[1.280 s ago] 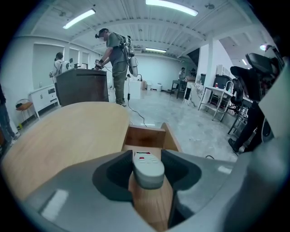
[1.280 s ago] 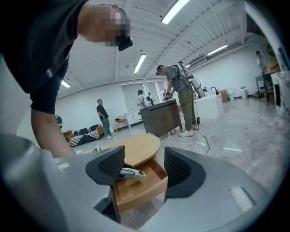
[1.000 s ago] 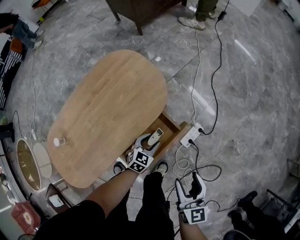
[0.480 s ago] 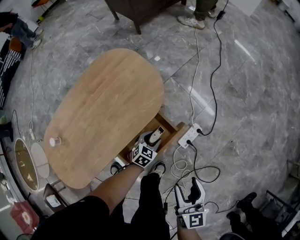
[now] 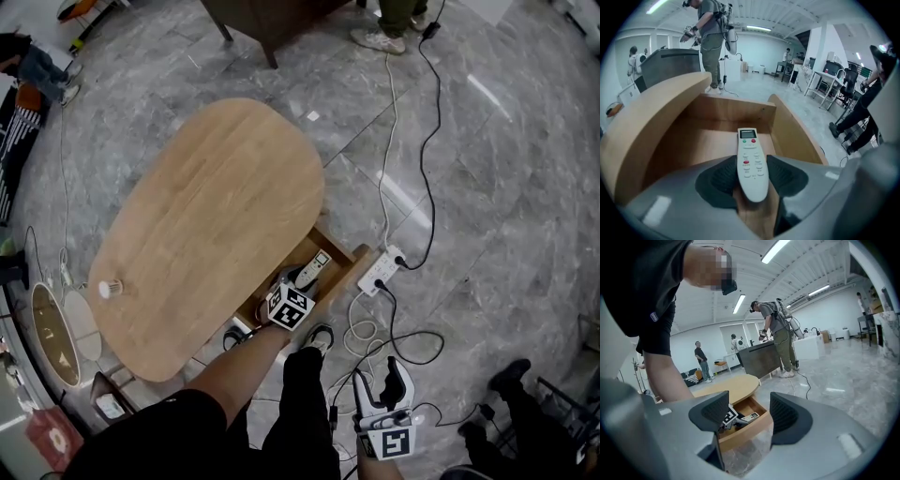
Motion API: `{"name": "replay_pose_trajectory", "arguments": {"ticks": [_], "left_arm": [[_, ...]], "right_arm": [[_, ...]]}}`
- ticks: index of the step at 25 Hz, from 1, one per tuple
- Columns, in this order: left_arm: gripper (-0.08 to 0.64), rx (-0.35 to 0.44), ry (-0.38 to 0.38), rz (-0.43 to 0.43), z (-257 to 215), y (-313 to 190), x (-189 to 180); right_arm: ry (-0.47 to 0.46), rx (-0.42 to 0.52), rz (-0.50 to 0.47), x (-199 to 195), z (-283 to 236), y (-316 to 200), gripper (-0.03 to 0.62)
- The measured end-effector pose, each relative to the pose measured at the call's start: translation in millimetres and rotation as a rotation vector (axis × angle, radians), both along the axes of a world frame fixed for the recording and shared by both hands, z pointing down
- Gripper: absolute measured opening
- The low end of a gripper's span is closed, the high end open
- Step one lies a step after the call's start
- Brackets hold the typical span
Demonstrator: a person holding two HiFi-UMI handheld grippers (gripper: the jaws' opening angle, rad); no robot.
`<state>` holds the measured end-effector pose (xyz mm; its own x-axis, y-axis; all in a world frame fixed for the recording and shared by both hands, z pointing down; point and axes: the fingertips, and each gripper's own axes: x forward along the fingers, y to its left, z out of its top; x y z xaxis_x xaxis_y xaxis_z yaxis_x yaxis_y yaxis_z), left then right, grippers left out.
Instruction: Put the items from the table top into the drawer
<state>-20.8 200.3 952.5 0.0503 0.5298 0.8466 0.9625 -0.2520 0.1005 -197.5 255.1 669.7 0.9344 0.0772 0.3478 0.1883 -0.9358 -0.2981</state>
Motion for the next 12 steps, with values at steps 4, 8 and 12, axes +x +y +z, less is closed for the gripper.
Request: {"name": "replay_pose_trajectory", "arguments": {"ticks": [4,8,12], "left_arm": [[0.202,0.040,-0.009,0.028,12,-5,-1],[0.203,0.044,0.005,0.057,14,-5,-2],[0.210,0.049,-0.004,0.094,15,-4,-6]], "right_arm": [[0.003,0.001,0.008,1,2,-1,0.282],[0.000,0.006,0.005,5,2,-7,0.281],[-0.004,0.005,0.002,11,3,-14,0.282]]}}
